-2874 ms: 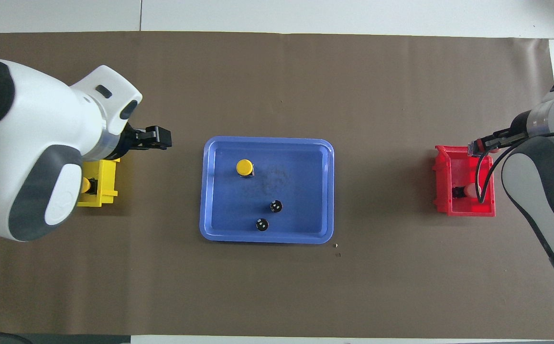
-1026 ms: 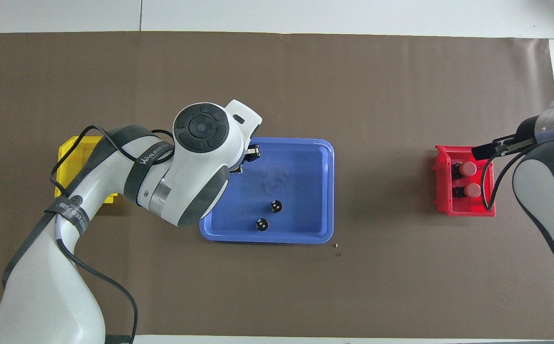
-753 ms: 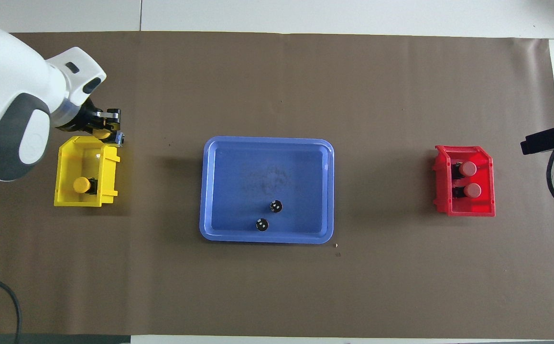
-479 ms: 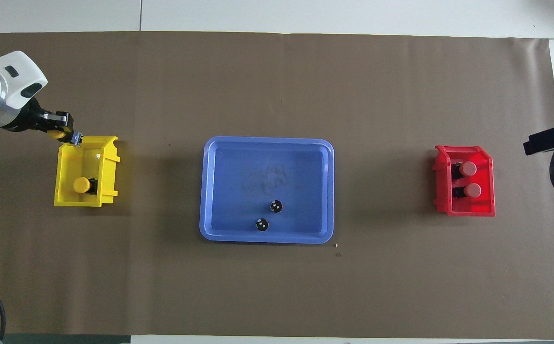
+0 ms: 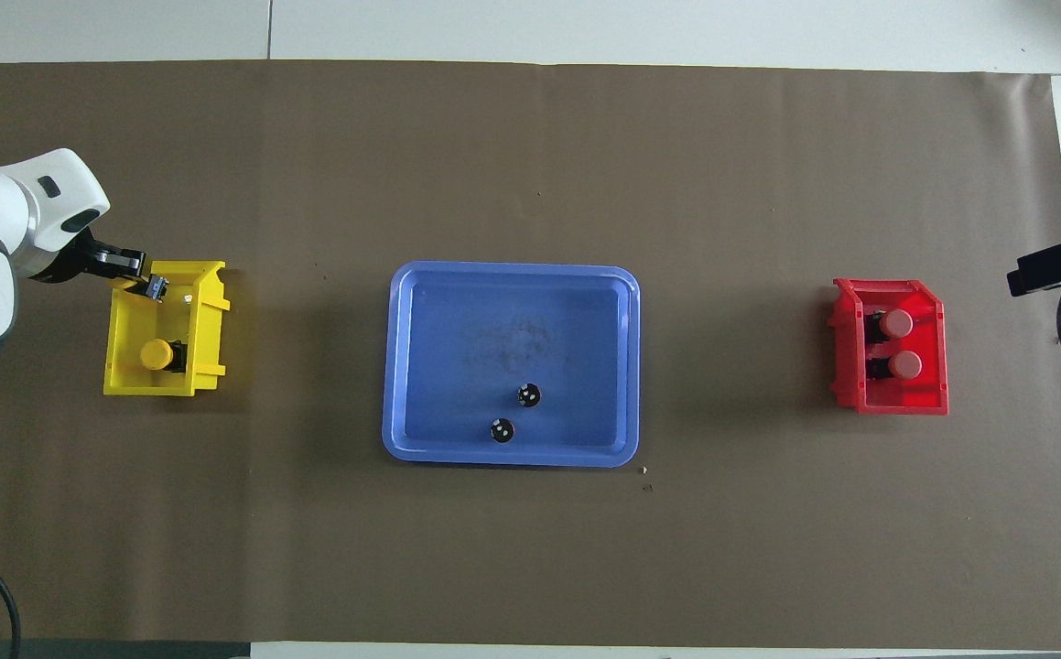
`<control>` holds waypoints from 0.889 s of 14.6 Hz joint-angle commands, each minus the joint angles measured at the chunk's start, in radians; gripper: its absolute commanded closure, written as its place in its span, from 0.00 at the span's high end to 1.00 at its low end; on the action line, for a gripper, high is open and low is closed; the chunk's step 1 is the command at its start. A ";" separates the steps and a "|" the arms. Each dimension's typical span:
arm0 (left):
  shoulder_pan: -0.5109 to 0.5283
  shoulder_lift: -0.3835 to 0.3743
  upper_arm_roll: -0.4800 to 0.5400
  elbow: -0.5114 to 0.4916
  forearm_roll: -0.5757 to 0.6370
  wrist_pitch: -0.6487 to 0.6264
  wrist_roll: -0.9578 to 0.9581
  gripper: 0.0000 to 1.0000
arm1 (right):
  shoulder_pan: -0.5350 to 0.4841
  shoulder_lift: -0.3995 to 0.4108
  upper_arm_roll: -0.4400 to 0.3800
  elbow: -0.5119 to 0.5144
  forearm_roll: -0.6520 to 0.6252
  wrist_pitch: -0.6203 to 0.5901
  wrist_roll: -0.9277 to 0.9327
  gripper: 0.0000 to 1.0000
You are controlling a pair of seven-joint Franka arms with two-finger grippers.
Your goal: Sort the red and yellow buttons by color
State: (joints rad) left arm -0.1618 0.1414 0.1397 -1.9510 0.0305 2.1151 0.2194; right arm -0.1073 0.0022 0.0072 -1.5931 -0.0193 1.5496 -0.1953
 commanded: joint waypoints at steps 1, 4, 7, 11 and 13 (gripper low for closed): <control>0.012 -0.052 -0.012 -0.080 0.009 0.040 -0.003 0.01 | 0.005 -0.007 -0.006 -0.004 0.001 0.006 0.014 1.00; 0.008 -0.051 -0.014 -0.132 0.009 0.110 -0.029 0.01 | 0.011 -0.005 -0.004 -0.002 -0.001 0.009 0.062 1.00; 0.002 -0.023 -0.014 -0.172 0.009 0.212 -0.058 0.01 | 0.017 -0.004 -0.006 0.004 -0.020 0.003 0.068 1.00; -0.001 -0.009 -0.014 -0.170 0.006 0.232 -0.064 0.55 | 0.015 -0.004 -0.006 0.004 -0.024 -0.003 0.086 1.00; -0.004 -0.012 -0.015 -0.167 0.003 0.223 -0.081 0.61 | 0.017 -0.005 -0.006 0.004 -0.024 -0.003 0.088 1.00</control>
State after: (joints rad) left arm -0.1625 0.1380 0.1296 -2.1073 0.0305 2.3232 0.1722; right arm -0.0957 0.0021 0.0048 -1.5919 -0.0278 1.5500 -0.1264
